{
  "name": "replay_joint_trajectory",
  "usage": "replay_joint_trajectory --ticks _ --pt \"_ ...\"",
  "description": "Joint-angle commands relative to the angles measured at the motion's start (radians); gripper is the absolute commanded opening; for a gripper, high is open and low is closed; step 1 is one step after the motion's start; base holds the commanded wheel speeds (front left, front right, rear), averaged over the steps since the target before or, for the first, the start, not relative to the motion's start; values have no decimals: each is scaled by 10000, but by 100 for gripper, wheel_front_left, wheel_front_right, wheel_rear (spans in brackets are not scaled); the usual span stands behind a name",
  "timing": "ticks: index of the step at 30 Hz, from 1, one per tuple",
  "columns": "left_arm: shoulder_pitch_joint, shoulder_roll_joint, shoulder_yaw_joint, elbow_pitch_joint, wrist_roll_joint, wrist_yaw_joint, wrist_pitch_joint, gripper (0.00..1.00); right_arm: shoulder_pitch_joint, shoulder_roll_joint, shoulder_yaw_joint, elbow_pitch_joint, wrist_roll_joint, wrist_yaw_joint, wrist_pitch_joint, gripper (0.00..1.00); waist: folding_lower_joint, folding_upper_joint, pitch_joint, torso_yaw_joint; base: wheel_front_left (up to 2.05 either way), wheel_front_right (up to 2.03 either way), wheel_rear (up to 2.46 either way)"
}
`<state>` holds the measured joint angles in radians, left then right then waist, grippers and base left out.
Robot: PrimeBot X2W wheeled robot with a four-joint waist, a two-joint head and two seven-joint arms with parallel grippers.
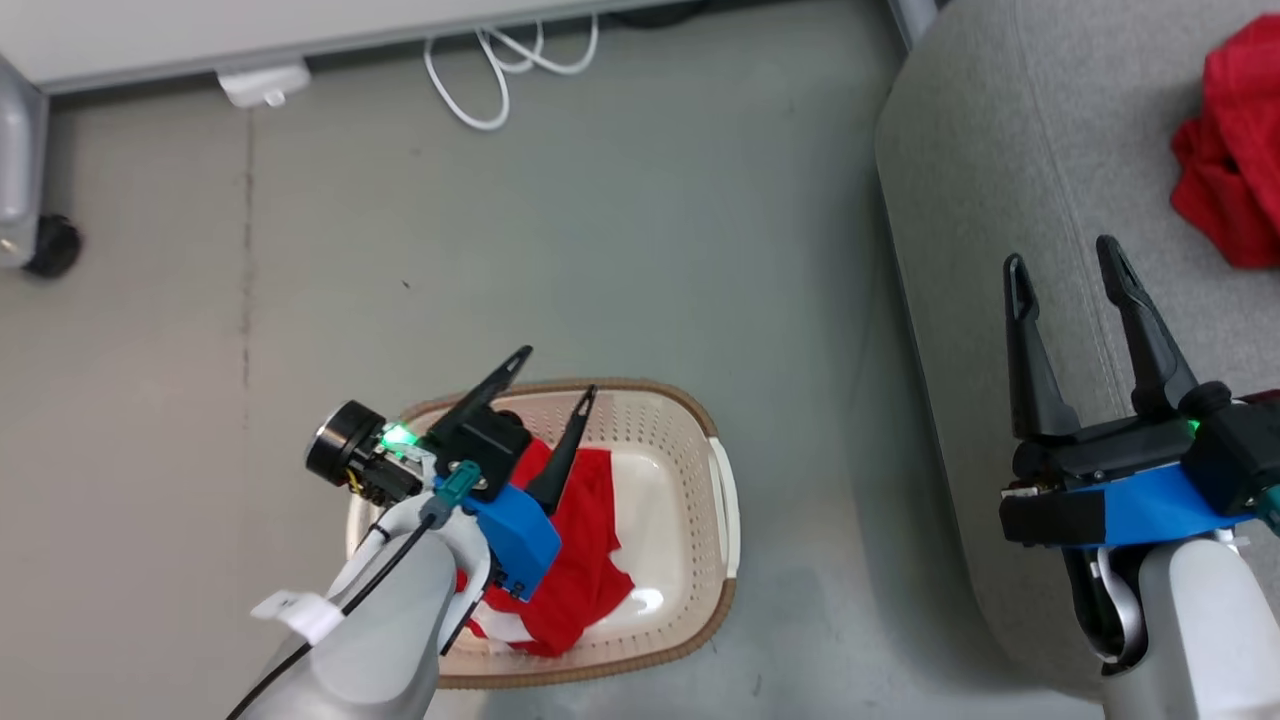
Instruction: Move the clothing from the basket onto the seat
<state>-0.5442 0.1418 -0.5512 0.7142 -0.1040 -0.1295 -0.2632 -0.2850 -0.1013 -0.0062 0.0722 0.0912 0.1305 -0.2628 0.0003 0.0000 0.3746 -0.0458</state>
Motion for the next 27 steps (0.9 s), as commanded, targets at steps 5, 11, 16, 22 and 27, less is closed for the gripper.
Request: replay_joint_trajectory --ticks 5,11,16,22,27 --pt "-1254 114 -1767 1784 -479 2 17 100 -462 -98 0 -182 54 5 -31 100 -3 0 1349 -453 0 0 0" --pt "-2173 72 -3796 3210 -1195 2 691 100 -859 -99 67 -380 59 5 -31 100 -3 0 2263 -559 0 0 0" --pt "-2679 176 -5584 3764 -2084 1 1606 100 -1265 -60 131 -571 67 5 -31 100 -3 0 3045 -671 0 0 0" --pt "-3206 513 -6940 3810 -2851 1 2342 100 -1539 -5 226 -770 63 5 -31 100 -3 0 3726 -777 0 0 0" --pt "-3669 833 -7289 3788 -2656 1 3002 100 -1758 18 233 -977 74 5 -31 100 -3 0 4451 -889 0 0 0"
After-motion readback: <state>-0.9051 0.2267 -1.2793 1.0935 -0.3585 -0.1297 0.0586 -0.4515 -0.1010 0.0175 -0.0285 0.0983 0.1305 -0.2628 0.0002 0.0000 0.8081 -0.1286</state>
